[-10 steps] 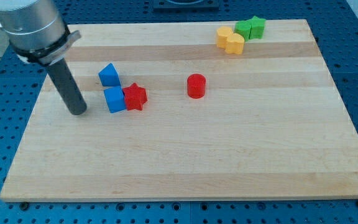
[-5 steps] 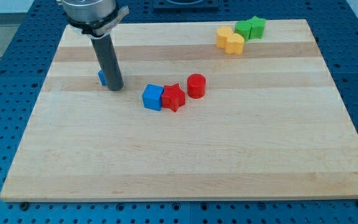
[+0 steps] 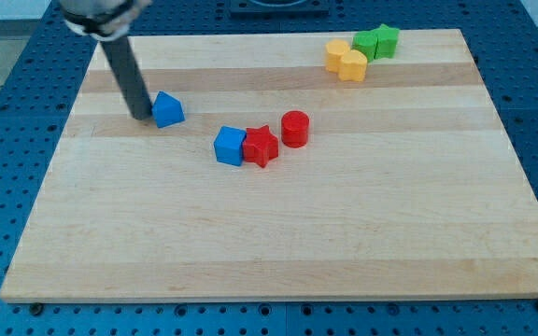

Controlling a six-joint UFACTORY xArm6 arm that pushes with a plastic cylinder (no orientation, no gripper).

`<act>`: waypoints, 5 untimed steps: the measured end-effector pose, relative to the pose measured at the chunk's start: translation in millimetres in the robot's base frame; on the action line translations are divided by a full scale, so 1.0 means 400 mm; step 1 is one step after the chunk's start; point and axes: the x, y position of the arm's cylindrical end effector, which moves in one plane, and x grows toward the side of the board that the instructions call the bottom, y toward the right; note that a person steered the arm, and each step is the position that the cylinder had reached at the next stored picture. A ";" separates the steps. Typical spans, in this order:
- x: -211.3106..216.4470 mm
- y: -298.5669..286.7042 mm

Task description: Push blue blocks slightly towards red star

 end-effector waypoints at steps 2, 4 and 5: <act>-0.096 0.069; 0.048 0.245; 0.057 0.309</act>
